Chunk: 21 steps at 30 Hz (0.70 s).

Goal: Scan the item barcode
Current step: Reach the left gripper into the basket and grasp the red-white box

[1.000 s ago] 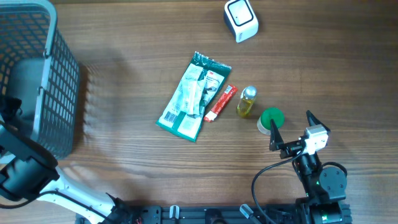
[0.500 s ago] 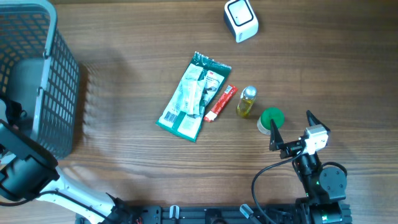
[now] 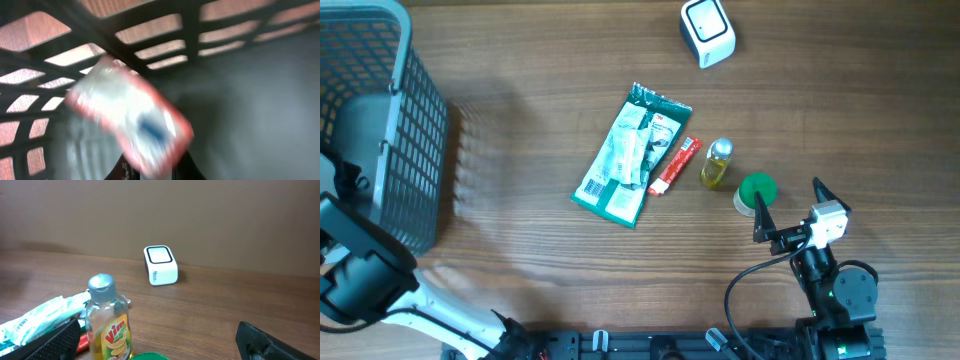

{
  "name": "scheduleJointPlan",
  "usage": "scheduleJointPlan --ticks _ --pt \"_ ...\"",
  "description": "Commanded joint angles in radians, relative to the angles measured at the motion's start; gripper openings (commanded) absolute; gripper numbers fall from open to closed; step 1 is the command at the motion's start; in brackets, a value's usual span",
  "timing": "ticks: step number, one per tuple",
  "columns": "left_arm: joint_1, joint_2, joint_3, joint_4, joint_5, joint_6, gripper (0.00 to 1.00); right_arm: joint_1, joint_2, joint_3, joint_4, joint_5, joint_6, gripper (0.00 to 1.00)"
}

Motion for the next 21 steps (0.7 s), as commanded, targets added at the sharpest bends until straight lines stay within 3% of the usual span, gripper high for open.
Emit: scheduleJointPlan --ticks 1,8,11,13,18,21 --pt "-0.058 -0.159 -0.004 0.007 0.001 -0.002 0.04 -0.002 0.001 -0.001 0.005 0.003 -0.012 1.0" --pt "-0.097 -0.367 -0.004 0.021 0.011 -0.002 0.04 -0.002 0.001 -0.001 0.005 0.003 -0.012 1.0" --pt "-0.097 -0.363 -0.005 -0.013 0.013 -0.002 0.07 -0.002 0.001 -0.001 0.005 0.003 -0.012 1.0" --pt "-0.095 -0.335 -0.005 -0.026 0.013 -0.002 0.41 -0.002 0.001 -0.001 0.005 0.003 -0.012 1.0" --pt "-0.082 -0.204 -0.005 -0.024 0.013 -0.002 0.59 -0.002 0.001 -0.001 0.005 0.003 -0.012 1.0" --pt "-0.05 -0.118 -0.005 -0.016 0.014 -0.007 0.65 -0.002 0.001 -0.001 0.005 0.003 -0.012 1.0"
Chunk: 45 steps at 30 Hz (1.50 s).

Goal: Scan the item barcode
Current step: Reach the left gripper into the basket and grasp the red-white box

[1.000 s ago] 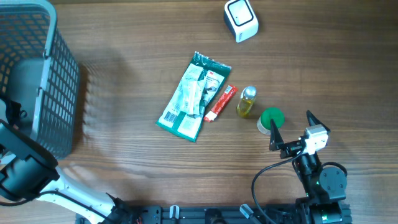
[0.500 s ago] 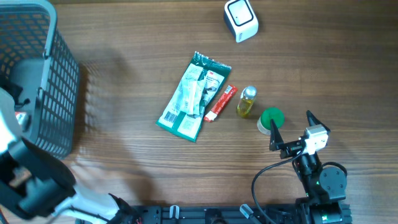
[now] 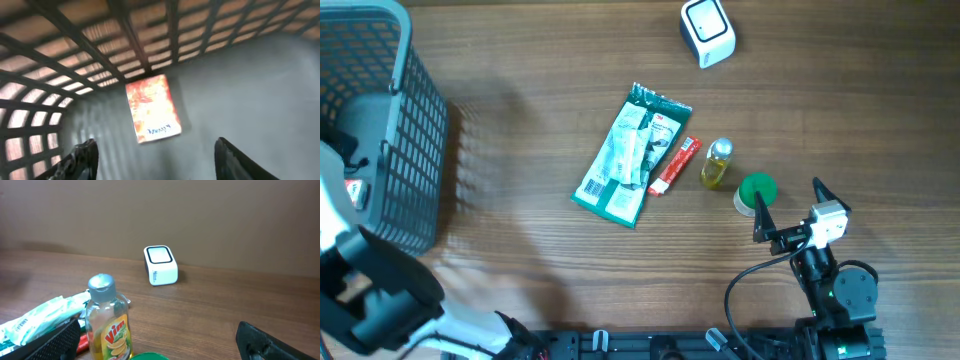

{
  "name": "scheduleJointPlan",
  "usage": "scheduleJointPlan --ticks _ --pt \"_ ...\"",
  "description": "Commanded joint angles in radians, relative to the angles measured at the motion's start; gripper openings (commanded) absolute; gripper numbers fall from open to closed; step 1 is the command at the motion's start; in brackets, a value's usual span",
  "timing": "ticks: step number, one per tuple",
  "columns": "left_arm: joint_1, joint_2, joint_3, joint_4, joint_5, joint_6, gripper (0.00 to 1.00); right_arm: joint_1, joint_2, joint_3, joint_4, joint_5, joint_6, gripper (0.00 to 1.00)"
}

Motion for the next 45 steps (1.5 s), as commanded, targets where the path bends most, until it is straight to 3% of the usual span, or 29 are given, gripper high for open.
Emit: scheduleJointPlan --ticks 1,5,11,13,17,18,26,34,36,39,41,45 --pt "0.047 0.104 -0.001 0.008 0.005 -0.006 0.66 -0.002 0.001 -0.001 0.005 0.003 -0.012 1.0" --pt "0.092 0.201 -0.001 0.039 0.019 -0.006 0.76 -0.002 0.001 -0.001 0.005 0.003 -0.012 1.0" --pt "0.124 0.288 -0.001 0.118 0.203 0.002 0.74 -0.002 0.001 -0.001 0.005 0.003 -0.012 1.0" --pt "0.122 0.301 -0.001 0.121 0.208 0.002 0.67 -0.002 0.001 -0.001 0.005 0.003 -0.012 1.0" --pt "0.122 0.317 -0.001 0.111 0.208 0.002 0.32 -0.002 0.001 -0.001 0.005 0.003 -0.012 1.0" --pt "0.122 0.316 -0.001 0.111 0.208 0.002 0.29 -0.002 0.001 -0.001 0.005 0.003 -0.012 1.0" --pt "0.111 0.166 -0.001 0.099 0.209 0.002 0.19 -0.002 0.002 -0.001 0.005 0.003 -0.012 1.0" --pt "0.014 -0.196 -0.001 0.113 0.217 0.001 0.17 -0.002 0.002 -0.001 0.005 0.003 -0.012 1.0" --pt "-0.023 -0.294 -0.001 0.112 0.3 0.001 0.14 -0.002 0.002 -0.001 0.005 0.003 -0.012 1.0" --pt "-0.104 -0.447 -0.001 0.077 0.693 -0.015 0.1 -0.002 0.002 -0.001 0.005 0.003 -0.012 1.0" --pt "-0.166 -0.491 -0.001 0.047 0.847 -0.029 0.09 -0.002 0.002 -0.001 0.005 0.003 -0.012 0.99" --pt "-0.388 -0.503 -0.001 -0.135 0.903 -0.014 0.09 -0.002 0.002 -0.001 0.005 0.003 -0.011 1.0"
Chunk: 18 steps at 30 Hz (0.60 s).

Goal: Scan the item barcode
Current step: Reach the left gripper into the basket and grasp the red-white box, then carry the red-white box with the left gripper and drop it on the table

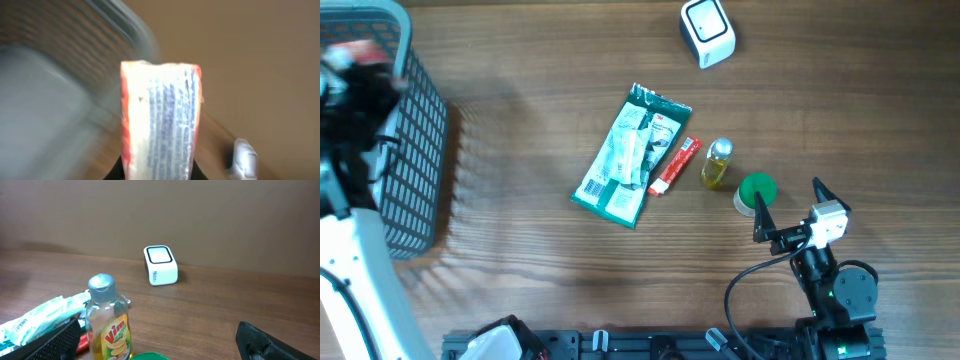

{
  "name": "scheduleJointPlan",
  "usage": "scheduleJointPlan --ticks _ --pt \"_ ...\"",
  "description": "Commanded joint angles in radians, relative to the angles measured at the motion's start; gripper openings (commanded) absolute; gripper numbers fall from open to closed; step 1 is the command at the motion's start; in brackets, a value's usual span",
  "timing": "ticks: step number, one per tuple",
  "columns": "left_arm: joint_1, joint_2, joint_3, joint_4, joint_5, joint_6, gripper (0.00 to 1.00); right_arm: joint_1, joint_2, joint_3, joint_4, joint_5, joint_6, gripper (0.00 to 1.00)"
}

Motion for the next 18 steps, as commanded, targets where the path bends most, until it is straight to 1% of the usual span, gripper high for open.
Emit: scheduleJointPlan --ticks 1,4,6,9,11,14,16,17,18 --pt "-0.2 0.026 -0.002 -0.154 0.164 0.018 0.09 -0.002 0.002 -0.001 0.006 0.003 -0.011 1.0" --pt "-0.389 0.088 -0.002 -0.275 0.164 0.075 0.09 -0.002 0.002 -0.001 0.006 0.003 -0.012 1.0" --pt "-0.504 0.14 -0.002 -0.317 0.164 0.097 0.09 -0.002 0.002 -0.001 0.006 0.003 -0.012 1.0" --pt "-0.68 0.236 -0.004 -0.328 0.143 0.113 0.09 -0.002 0.002 -0.001 0.006 0.003 -0.012 1.0" --pt "-0.778 0.309 -0.004 -0.323 0.087 0.112 0.1 -0.002 0.002 -0.001 0.006 0.003 -0.012 1.0" --pt "-0.882 0.406 -0.005 -0.303 0.074 0.112 0.11 -0.002 0.002 -0.001 0.006 0.003 -0.012 1.0" --pt "-0.926 0.459 -0.005 -0.284 0.064 0.112 0.35 -0.002 0.002 -0.001 0.006 0.003 -0.012 1.0" --pt "-0.943 0.481 -0.005 -0.275 0.05 0.112 0.42 -0.002 0.002 -0.001 0.006 0.003 -0.012 1.0" --pt "-0.957 0.507 -0.005 -0.265 0.023 0.112 0.56 -0.002 0.002 -0.001 0.006 0.003 -0.012 1.0"
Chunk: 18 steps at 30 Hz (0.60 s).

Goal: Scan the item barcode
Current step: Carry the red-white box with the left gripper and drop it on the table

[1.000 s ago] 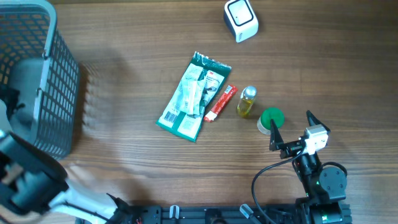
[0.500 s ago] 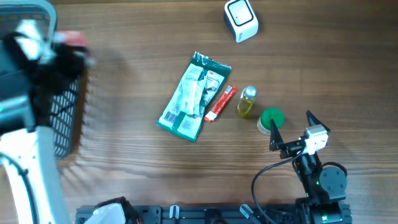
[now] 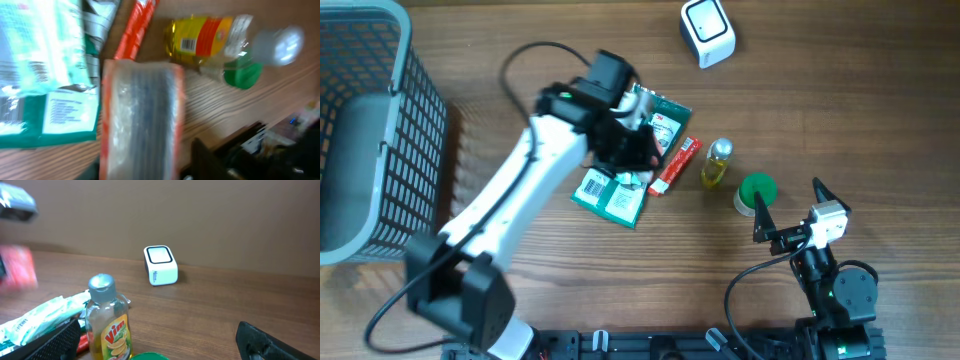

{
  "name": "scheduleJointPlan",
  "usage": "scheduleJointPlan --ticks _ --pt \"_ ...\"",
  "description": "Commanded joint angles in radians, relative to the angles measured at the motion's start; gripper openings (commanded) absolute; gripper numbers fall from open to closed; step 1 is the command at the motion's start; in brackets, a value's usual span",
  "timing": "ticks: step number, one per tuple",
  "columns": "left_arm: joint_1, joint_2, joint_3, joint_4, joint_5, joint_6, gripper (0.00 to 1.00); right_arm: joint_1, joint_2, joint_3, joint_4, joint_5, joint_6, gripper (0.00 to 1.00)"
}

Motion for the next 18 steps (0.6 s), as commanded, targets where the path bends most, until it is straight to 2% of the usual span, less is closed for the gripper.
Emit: scheduleJointPlan --ticks 1,3,7,10,11,12,13,18 --pt "-0.035 0.064 -0.004 0.023 -0.08 0.013 0.68 -0.002 0.002 -0.001 0.005 0.003 -0.012 1.0" --pt "-0.031 0.068 -0.004 0.032 -0.108 0.013 0.79 -0.002 0.002 -0.001 0.005 0.003 -0.012 1.0" --pt "-0.003 0.069 -0.004 0.069 -0.253 0.013 0.79 -0.002 0.002 -0.001 0.005 0.003 -0.011 1.0" --pt "0.01 0.069 -0.004 0.07 -0.487 -0.054 0.68 -0.002 0.002 -0.001 0.005 0.003 -0.012 1.0" --pt "0.013 0.071 -0.005 0.071 -0.541 -0.076 0.6 -0.002 0.002 -0.001 0.005 0.003 -0.012 0.99" --pt "0.02 0.074 -0.007 0.071 -0.608 -0.102 0.46 -0.002 0.002 -0.001 0.005 0.003 -0.012 1.0" --pt "0.027 0.076 -0.014 0.073 -0.651 -0.123 0.39 -0.002 0.002 -0.001 0.005 0.003 -0.012 1.0" --pt "0.071 0.077 -0.124 0.155 -0.697 -0.138 0.34 -0.002 0.002 -0.001 0.005 0.003 -0.012 1.0"
